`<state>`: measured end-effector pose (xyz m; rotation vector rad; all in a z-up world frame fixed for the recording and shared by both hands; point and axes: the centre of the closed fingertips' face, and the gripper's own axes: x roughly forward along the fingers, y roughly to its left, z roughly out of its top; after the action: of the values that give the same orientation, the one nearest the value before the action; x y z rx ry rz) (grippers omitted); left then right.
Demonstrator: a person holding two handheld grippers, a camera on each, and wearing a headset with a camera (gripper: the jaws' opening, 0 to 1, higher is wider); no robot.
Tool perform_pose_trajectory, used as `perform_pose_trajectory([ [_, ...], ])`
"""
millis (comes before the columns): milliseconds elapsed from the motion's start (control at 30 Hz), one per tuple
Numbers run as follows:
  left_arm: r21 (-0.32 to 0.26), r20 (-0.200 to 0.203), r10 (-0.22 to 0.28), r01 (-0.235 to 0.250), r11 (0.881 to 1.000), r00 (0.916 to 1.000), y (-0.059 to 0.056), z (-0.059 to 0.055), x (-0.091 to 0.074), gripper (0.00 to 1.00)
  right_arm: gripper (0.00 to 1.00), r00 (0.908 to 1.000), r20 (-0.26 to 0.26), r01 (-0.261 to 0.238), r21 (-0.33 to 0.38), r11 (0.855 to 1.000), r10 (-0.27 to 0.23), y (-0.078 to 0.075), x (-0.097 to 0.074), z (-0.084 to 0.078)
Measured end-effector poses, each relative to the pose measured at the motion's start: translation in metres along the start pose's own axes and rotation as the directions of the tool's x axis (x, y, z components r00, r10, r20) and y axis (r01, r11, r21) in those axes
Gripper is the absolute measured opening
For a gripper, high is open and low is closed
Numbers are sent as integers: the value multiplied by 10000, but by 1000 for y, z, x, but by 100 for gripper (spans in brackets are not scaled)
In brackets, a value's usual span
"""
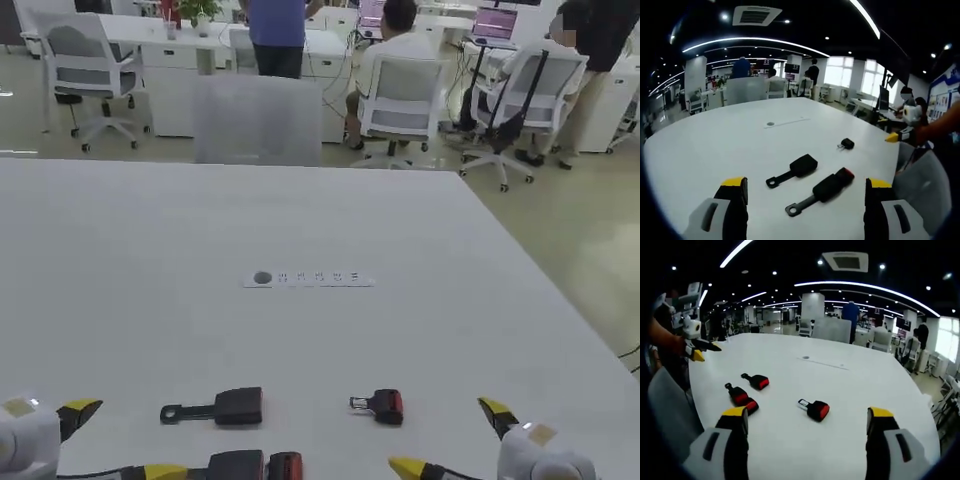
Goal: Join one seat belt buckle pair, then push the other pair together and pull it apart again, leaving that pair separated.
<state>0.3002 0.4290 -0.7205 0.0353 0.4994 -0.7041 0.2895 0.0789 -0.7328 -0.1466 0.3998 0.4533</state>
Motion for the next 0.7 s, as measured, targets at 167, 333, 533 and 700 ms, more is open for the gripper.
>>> perform_pose_trajectory([
  [167, 91, 34, -130, 129, 9999, 9999, -7, -1, -4, 100, 100, 10000, 53, 53, -70, 10000, -52, 5, -7, 1],
  [333, 34, 133, -115, 114, 9999, 9998, -14, -2, -9, 100, 100, 9999, 82, 74, -106, 9999, -73, 12, -13, 1],
  [533, -117, 127, -78, 79, 9999, 9999, -21, -7, -17, 100, 100, 9999, 88, 72, -87, 9999, -71, 16, -15, 0],
  [700, -214, 222, 15, -10, 9998, 9998, -22, -7, -23, 100, 100, 9998, 195, 77, -146, 9999, -74, 17, -15, 4],
])
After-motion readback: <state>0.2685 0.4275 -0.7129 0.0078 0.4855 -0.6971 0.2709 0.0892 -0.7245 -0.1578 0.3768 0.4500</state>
